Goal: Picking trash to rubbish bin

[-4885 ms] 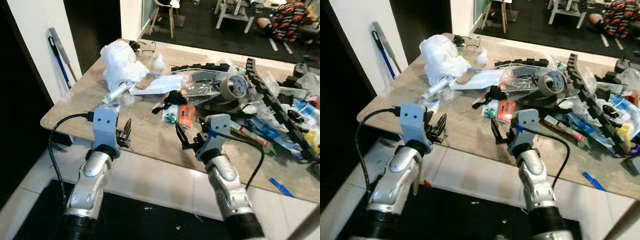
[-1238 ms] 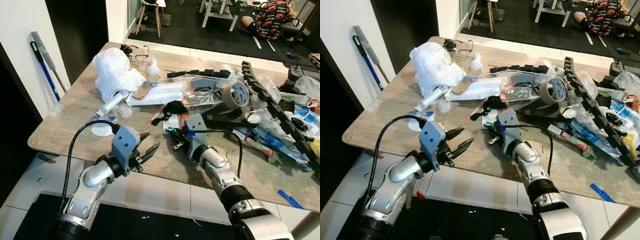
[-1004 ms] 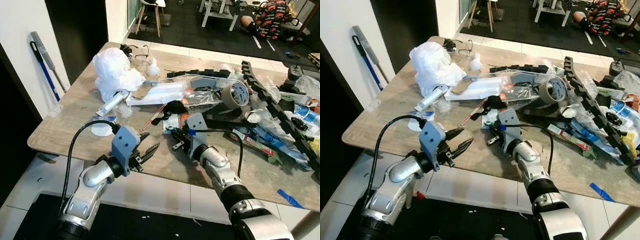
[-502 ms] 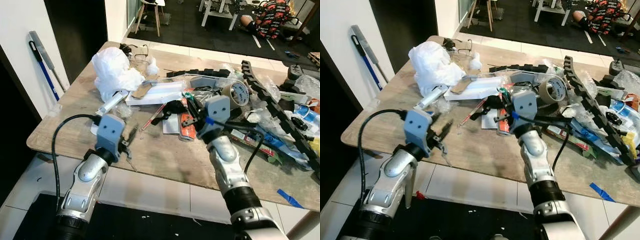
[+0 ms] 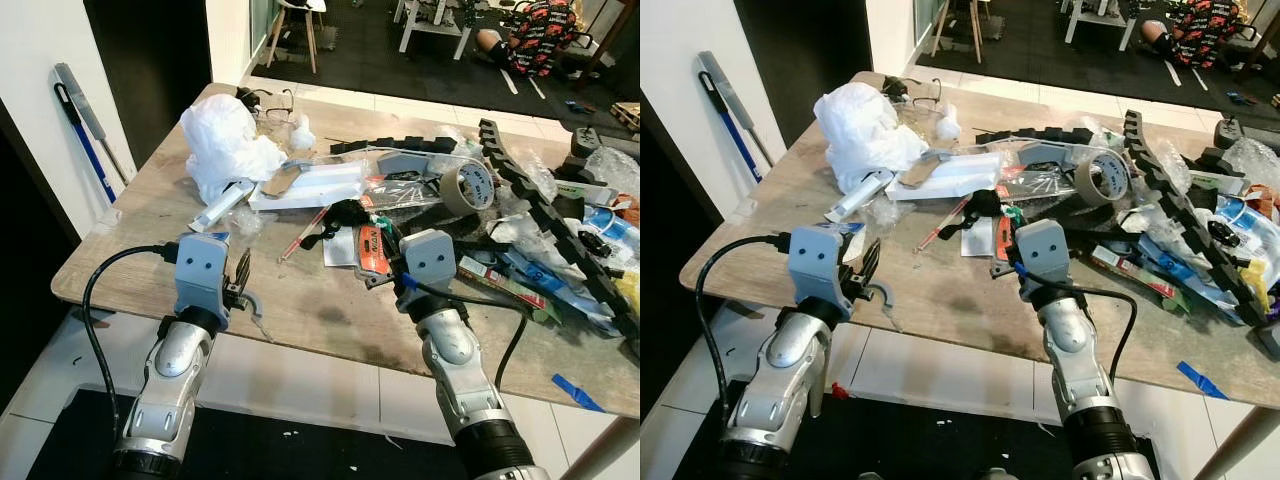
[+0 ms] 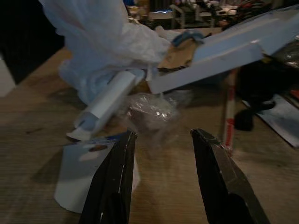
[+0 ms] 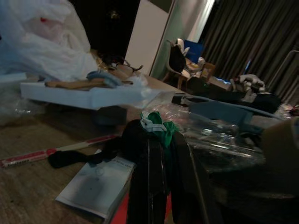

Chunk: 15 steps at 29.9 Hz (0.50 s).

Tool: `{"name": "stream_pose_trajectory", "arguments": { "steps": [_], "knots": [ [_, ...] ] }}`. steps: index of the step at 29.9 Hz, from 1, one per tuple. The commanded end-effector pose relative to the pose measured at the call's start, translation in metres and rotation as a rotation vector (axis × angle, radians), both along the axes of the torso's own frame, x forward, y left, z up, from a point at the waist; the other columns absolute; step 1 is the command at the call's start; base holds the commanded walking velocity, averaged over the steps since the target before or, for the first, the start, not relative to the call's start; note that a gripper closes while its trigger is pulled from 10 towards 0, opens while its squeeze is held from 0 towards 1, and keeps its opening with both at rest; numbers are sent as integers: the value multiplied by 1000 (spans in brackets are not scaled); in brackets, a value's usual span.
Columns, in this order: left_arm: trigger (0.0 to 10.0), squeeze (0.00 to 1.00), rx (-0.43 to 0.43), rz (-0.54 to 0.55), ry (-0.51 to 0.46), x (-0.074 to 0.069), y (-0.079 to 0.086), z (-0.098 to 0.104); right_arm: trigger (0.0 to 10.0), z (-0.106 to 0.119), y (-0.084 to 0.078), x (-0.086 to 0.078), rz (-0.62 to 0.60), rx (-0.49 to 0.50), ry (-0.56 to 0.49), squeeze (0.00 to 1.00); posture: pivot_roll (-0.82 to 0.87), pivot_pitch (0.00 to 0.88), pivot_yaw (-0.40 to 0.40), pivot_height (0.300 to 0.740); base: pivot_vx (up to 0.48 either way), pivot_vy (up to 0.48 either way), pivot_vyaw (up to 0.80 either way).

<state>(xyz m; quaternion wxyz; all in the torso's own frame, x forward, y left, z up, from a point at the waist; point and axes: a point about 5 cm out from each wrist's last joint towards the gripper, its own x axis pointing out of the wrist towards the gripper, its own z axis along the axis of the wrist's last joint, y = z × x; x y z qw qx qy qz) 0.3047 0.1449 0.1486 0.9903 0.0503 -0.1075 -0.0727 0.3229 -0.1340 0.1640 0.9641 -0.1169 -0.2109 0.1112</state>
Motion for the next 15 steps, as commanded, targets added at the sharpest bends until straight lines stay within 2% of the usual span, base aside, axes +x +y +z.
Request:
{"name": "stream_pose_trajectory", "arguments": {
  "steps": [1,4,15],
  "knots": [
    [10000,0,-9,9,15,2,-4,-2,10000,-8,-2,-3,-17,-16,34,0,-47,148,-55,740,0,0,-444],
    [10000,0,-22,3,-8,3,-8,3,10000,-8,-1,-4,-23,-14,40,0,-48,148,-58,740,0,0,-800],
    [10000,0,-18,2,-12,-1,-16,2,10000,-10,1,-6,-25,-24,53,0,-46,141,-61,740,0,0,-800]
  ]
}}
